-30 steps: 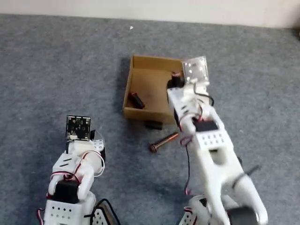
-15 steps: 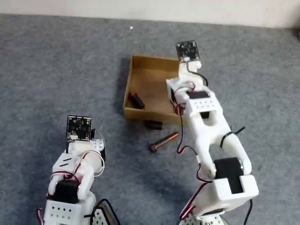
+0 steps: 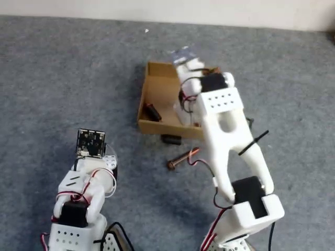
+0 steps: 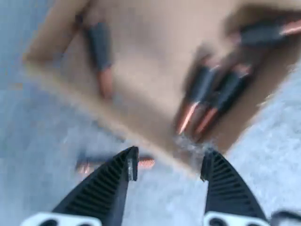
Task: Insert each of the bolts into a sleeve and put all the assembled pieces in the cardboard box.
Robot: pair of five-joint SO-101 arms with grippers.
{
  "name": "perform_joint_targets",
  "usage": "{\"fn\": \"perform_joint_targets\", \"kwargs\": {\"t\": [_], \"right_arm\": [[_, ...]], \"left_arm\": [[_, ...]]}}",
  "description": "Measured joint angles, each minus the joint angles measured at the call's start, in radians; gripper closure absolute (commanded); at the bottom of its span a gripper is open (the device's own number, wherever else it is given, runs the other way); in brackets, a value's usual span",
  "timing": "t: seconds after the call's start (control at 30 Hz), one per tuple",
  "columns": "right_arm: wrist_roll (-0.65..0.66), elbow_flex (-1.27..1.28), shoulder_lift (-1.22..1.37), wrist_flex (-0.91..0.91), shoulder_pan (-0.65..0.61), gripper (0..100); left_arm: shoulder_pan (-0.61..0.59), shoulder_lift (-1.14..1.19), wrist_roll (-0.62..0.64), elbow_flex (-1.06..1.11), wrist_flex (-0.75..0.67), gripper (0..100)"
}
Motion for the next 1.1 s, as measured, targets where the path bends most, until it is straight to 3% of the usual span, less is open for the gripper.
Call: {"fn": "perform_joint_targets", "kwargs": {"t": [0.13, 0.37, 0.73, 1.1], "right_arm": [[0.089, -0.037, -0.002, 0.137, -0.055, 80.0], [0.206, 0.041, -0.002, 0.17, -0.181, 80.0], [0.379, 0.299, -0.002, -0.141, -0.209, 80.0], [0.394, 0.4, 0.02, -0.364, -0.201, 80.0]], "left_arm": [[0.0, 0.0, 0.0, 0.0, 0.0, 99], [0.0, 0.0, -0.002, 0.0, 0.0, 99], [0.0, 0.0, -0.002, 0.0, 0.0, 99], [0.0, 0.0, -0.002, 0.0, 0.0, 99]]}}
